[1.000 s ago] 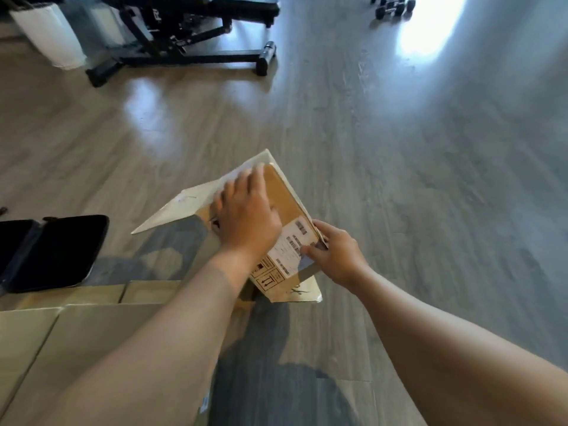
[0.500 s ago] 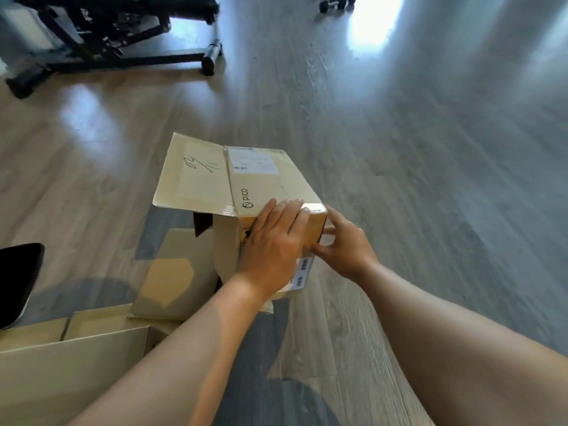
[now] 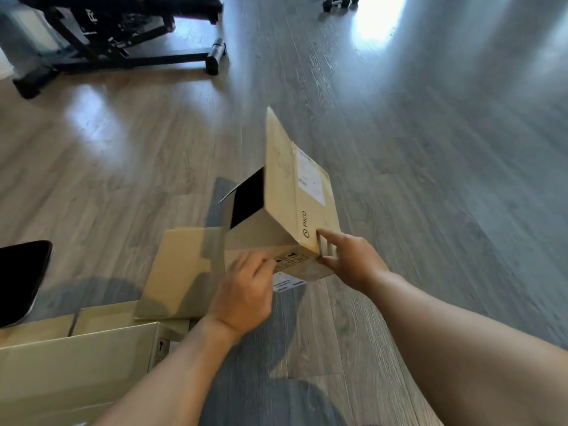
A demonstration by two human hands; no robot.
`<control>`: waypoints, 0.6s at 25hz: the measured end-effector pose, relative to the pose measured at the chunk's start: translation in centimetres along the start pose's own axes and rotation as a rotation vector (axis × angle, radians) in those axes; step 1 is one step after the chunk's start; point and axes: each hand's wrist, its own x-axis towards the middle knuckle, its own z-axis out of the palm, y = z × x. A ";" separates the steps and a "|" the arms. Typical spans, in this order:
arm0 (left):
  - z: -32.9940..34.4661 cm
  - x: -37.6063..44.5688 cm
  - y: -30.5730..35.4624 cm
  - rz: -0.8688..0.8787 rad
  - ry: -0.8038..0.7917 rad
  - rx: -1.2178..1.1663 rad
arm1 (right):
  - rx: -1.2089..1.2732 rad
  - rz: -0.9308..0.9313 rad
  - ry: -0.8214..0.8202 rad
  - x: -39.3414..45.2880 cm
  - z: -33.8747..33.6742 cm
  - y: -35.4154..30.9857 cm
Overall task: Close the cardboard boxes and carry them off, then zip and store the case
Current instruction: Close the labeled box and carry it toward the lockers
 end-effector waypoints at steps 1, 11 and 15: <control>-0.2 -0.5 -0.6 -0.099 0.001 0.024 | 0.005 0.006 0.004 0.0 0.1 -0.2; 1.2 -0.6 -3.5 -0.574 -0.381 0.136 | 0.035 0.032 -0.005 -0.6 0.2 0.2; 1.3 0.4 -3.1 -0.561 -0.415 0.119 | 0.122 0.080 0.069 -0.9 -0.9 0.5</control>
